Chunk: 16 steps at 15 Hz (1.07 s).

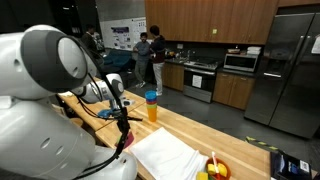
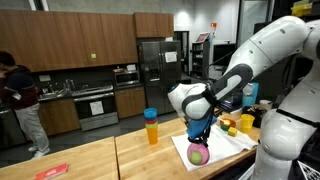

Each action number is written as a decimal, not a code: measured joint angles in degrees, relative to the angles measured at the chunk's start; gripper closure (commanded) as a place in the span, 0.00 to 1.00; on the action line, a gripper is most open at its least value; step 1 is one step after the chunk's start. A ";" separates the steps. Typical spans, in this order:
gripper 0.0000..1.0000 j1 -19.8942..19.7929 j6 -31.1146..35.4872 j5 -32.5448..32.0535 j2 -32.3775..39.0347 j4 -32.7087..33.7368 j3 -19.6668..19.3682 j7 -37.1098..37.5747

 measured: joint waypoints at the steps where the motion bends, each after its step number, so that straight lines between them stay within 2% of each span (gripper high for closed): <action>1: 0.99 -0.90 0.24 -1.32 -1.71 -1.39 0.38 1.82; 4: 0.99 -4.24 2.53 -6.18 -4.70 -3.78 1.22 7.06; 8: 0.99 -8.94 8.86 -13.43 -3.61 -3.93 1.47 9.99; 13: 0.99 -15.38 21.68 -20.27 0.28 -4.01 -0.75 11.00; 16: 0.99 -18.79 32.28 -20.88 2.02 -4.85 -3.53 11.67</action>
